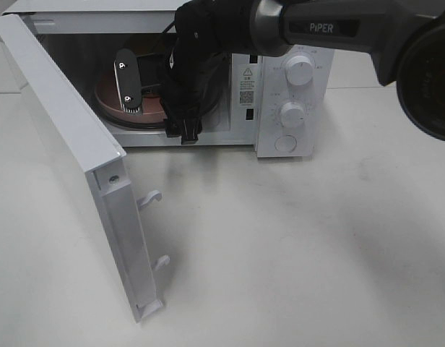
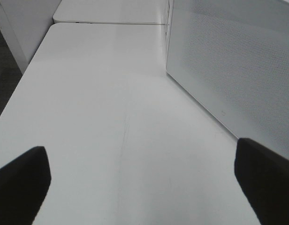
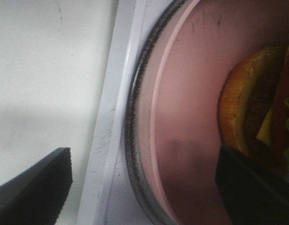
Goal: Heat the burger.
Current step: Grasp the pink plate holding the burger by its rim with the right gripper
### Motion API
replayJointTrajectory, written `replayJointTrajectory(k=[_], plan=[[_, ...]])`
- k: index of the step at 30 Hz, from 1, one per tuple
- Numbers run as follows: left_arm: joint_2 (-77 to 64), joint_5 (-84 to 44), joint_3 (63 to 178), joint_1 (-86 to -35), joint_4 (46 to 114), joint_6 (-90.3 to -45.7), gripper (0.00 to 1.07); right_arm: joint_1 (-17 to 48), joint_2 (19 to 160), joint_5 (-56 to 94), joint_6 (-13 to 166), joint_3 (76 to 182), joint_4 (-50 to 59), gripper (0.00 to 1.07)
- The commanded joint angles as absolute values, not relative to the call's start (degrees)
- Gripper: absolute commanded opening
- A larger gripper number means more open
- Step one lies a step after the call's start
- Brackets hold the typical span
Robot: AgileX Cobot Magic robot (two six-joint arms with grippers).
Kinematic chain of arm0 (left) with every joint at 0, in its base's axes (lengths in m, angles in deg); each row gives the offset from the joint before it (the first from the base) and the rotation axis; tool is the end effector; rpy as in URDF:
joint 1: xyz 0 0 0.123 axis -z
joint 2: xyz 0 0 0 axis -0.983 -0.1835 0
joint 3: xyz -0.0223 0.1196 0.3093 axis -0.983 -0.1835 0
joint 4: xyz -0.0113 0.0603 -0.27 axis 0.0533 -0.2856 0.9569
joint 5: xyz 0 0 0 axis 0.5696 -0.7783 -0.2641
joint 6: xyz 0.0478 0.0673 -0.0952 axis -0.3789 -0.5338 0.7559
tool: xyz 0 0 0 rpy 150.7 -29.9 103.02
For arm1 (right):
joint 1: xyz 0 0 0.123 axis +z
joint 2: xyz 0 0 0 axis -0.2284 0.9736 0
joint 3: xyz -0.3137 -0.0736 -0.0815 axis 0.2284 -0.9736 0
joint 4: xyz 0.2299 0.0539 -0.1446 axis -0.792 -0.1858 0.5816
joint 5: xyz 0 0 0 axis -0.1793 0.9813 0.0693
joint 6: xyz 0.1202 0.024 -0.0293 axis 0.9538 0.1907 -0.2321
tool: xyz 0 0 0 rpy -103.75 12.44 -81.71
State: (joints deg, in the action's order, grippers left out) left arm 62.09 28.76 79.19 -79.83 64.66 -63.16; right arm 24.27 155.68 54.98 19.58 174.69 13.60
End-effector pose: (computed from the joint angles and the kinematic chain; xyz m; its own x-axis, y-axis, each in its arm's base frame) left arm 0.0001 0.0013 0.2781 -0.4309 -0.0150 -0.9023 -0.0215 0.9997 -0.0064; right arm 0.4926 0.3645 0.1753 0.3122 -0.9334 -0.1766 -0.7611 -0.1345 -0.6345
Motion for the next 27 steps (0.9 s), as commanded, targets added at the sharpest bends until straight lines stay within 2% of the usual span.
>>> replayJointTrajectory(k=[1, 8, 22, 25, 27], plan=[[63.41, 28.3, 78.96, -80.06, 64.77, -63.1, 1.0, 24.21, 156.54, 56.07, 19.81, 177.33, 14.0, 0.83], [63.41, 28.3, 78.96, -80.06, 64.77, -63.1, 1.0, 23.52, 159.57, 57.16, 19.87, 181.23, 12.51, 0.81], [63.41, 28.3, 78.96, -80.06, 64.77, -63.1, 1.0, 22.84, 162.55, 56.41, 19.46, 181.63, 9.81, 0.76], [63.41, 28.3, 78.96, -80.06, 64.77, -63.1, 1.0, 22.84, 162.9, 55.9, 19.46, 181.63, 9.76, 0.74], [63.41, 28.3, 78.96, -80.06, 64.77, -63.1, 1.0, 22.84, 162.9, 55.55, 19.64, 181.63, 9.76, 0.62]])
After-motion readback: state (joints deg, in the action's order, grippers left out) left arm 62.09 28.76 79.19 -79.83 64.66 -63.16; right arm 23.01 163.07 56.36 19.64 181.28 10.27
